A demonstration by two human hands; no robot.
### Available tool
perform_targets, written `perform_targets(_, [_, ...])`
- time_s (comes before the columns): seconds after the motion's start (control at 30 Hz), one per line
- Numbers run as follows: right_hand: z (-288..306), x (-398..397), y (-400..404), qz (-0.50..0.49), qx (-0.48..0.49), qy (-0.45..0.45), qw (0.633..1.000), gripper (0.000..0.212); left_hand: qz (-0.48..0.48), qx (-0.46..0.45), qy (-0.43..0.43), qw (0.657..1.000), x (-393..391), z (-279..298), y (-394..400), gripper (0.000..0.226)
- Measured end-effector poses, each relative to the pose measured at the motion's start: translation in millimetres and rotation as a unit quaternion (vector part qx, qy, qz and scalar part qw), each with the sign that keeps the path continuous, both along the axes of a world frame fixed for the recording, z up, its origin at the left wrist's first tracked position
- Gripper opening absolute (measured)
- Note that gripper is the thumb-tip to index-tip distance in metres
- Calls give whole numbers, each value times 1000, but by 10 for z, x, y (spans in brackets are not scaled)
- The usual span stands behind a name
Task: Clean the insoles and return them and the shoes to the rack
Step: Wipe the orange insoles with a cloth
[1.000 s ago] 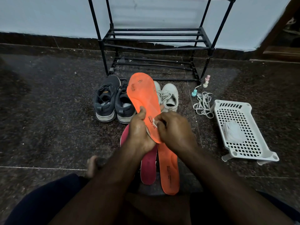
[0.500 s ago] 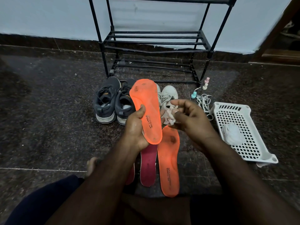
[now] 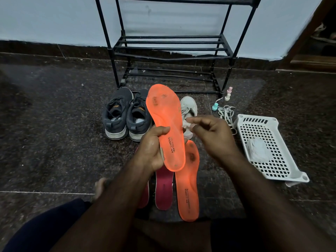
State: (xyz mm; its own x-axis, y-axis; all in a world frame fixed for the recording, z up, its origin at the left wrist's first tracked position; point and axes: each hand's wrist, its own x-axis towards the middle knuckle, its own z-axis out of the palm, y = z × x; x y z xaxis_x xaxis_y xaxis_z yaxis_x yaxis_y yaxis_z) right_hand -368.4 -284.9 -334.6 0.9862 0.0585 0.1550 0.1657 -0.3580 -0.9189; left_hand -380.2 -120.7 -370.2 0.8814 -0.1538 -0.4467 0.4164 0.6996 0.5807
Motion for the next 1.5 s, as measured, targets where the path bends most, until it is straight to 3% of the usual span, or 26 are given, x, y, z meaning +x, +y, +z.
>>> perform_targets(0.13, [-109, -30, 123, 8, -112, -131, 985, 17, -25, 12, 3, 1000, -31, 22, -56, 32])
perform_targets(0.23, [-168, -10, 186, 15, -217, -204, 955, 17, -23, 6, -8, 1000, -33, 11, -107, 43])
perform_targets(0.43, [-280, -130, 215, 74, -308, -155, 936, 21, 14, 42, -19, 999, 16, -45, -58, 36])
perform_targets(0.63, [-177, -163, 170, 29, -195, -90, 976, 18, -13, 16, -38, 999, 2, -17, -51, 61])
perform_targets(0.73, [-166, -162, 224, 8, -39, 39, 998, 18, -34, -5, -41, 999, -14, -16, -75, 56])
perform_targets(0.8, [-160, -145, 242, 1, 64, 103, 993, 18, -31, -4, -36, 999, -17, -36, -96, 52])
perform_targets(0.87, [-171, -117, 221, -9, 19, 46, 999, 18, -28, 0, -28, 999, -5, -63, -95, 50])
perform_targets(0.97, [-201, -83, 206, 15, -178, -120, 977, 21, -24, 7, -9, 1000, -6, -67, -94, 50])
perform_targets(1.13, [-286, -123, 264, 44, -296, -117, 947, 18, 11, 46, 21, 999, -27, -52, -113, 51])
perform_targets(1.27, [-328, -222, 238, 82, -307, -83, 945, 17, 65, 38, 52, 996, 30, -48, -27, 55])
perform_targets(1.5, [-290, -123, 314, 7, -263, -141, 954, 14, 34, 44, 34, 998, -35, -41, -108, 43])
